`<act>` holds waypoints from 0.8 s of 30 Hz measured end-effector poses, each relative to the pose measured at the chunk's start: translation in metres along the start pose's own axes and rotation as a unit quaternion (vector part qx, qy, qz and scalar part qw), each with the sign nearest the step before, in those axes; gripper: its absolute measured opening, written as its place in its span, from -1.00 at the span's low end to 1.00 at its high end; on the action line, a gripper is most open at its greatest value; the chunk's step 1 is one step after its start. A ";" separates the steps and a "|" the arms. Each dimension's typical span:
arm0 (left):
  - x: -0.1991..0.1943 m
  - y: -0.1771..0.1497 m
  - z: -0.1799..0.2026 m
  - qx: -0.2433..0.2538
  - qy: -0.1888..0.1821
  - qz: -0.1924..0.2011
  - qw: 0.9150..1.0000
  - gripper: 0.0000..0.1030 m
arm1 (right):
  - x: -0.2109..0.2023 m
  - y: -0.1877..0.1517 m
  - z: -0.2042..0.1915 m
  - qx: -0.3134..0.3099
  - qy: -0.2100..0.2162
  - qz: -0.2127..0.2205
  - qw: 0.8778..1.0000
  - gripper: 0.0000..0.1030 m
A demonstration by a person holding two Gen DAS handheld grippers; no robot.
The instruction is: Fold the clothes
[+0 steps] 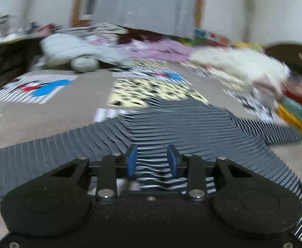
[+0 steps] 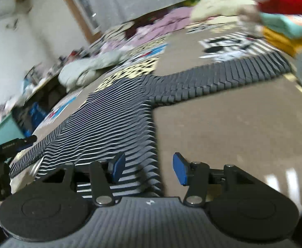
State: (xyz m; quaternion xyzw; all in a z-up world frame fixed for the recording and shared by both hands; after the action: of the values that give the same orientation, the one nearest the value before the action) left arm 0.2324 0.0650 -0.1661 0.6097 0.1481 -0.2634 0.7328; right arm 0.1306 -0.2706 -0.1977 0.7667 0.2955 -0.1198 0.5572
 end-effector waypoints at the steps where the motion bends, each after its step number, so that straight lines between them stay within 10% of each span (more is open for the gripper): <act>1: 0.010 -0.004 0.007 0.010 0.002 -0.015 1.000 -0.40 | -0.002 -0.005 0.003 -0.005 -0.007 0.002 1.000 0.00; 11: -0.008 -0.008 0.034 -0.021 -0.004 -0.028 0.999 -0.38 | 0.001 -0.005 -0.030 -0.106 0.005 0.015 0.994 -0.01; 18: -0.039 -0.057 0.069 0.055 0.035 -0.047 0.997 -0.21 | 0.001 -0.023 -0.027 -0.136 -0.019 -0.085 0.987 -0.01; 24: -0.054 -0.065 0.099 -0.007 -0.007 -0.041 0.999 -0.21 | -0.028 -0.011 -0.010 -0.056 0.029 -0.035 0.997 -0.01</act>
State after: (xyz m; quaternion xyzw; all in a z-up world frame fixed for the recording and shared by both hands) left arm 0.1409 -0.0281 -0.1693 0.5957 0.1699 -0.2964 0.7269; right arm 0.1007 -0.2675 -0.1882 0.7267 0.3444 -0.1006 0.5858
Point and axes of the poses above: each gripper's, at about its wrist camera, not at the fingertips, and x roughly the way its jaws point, z to its right, y to its top, the point moved 7 cm from there along x, roughly the way its jaws point, and after that the axes turned 8 degrees about -x, right-handed, at the moved point
